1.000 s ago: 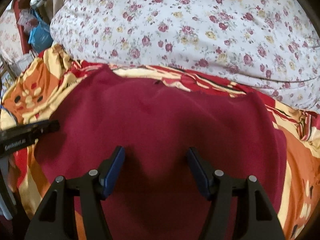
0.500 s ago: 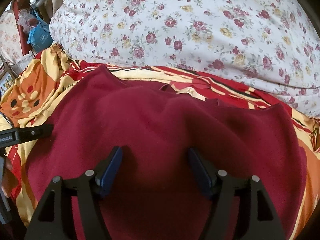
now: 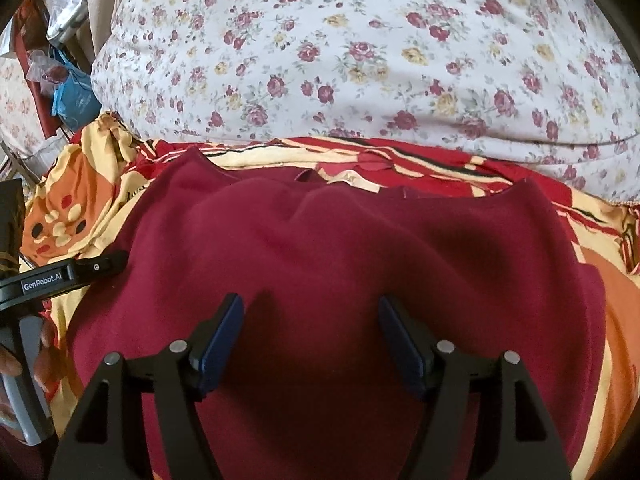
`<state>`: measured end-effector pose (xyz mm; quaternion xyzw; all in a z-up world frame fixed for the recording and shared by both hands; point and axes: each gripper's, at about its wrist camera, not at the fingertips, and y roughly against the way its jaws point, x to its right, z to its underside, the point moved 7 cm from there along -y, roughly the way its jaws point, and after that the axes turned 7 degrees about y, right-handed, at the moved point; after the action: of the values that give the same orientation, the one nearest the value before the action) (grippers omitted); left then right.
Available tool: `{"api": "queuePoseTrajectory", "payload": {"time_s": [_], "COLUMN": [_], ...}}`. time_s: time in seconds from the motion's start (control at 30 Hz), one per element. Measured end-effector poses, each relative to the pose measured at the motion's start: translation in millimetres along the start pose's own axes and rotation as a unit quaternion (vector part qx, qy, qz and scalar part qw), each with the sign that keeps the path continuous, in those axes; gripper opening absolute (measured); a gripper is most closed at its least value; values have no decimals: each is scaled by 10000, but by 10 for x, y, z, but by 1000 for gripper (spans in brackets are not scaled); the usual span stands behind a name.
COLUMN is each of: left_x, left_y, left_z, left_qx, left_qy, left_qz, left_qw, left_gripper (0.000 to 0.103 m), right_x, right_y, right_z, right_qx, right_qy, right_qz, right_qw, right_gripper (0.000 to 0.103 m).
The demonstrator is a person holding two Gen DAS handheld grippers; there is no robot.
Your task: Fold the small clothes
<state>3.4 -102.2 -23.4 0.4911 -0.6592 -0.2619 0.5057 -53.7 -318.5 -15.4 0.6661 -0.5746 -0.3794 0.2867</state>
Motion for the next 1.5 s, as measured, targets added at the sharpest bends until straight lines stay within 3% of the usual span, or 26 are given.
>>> {"api": "queuePoseTrajectory", "payload": {"time_s": [0.03,0.23,0.37,0.5,0.6,0.67,0.83,0.97,1.0,1.1,1.13,1.2,1.27,1.37,1.5], "left_x": [45,376,449,466,382,307,245,221,229,296,328,440,592,906,1376], "left_y": [35,283,336,321,232,154,32,-63,-62,5,57,221,359,579,670], "left_z": [-4,3,17,23,26,36,56,56,57,58,51,49,53,112,212], "left_qx": [51,534,561,534,417,302,116,92,109,130,163,181,204,381,287], "left_qy": [-63,-734,-814,-866,-800,-685,-582,-496,-497,-544,-545,-449,-464,-837,-1137], "left_qz": [44,346,492,442,158,-5,-106,-160,-150,-17,45,441,724,840,1096], "left_qw": [10000,9953,9939,9938,9958,9972,9982,9986,9986,9984,9984,9979,9961,9922,9870], "left_gripper": [16,11,9,8,9,10,42,47,44,15,12,10,8,8,8], "right_x": [4,105,89,35,41,55,56,89,114,207,237,278,317,350,409], "right_y": [5,46,24,9,40,44,57,103,113,147,139,95,39,10,38], "right_z": [1,-32,-30,-30,-29,-20,-14,-17,-20,-28,-25,-21,-13,-27,-42], "right_qx": [9,115,83,-15,-42,-56,-71,-40,-24,53,29,-68,-164,-116,-52], "right_qy": [-23,-580,-547,-338,-354,-362,-365,-349,-320,-217,-127,27,110,70,-198], "right_qz": [-43,-565,-530,-331,-347,-377,-397,-329,-254,121,290,480,546,480,257], "right_qw": [10000,9967,9971,9989,9988,9986,9985,9988,9992,9997,9995,9988,9983,9988,9995], "right_gripper": [75,78,78,78,78,78,78,78,78,78,76,56,49,49,49]}}
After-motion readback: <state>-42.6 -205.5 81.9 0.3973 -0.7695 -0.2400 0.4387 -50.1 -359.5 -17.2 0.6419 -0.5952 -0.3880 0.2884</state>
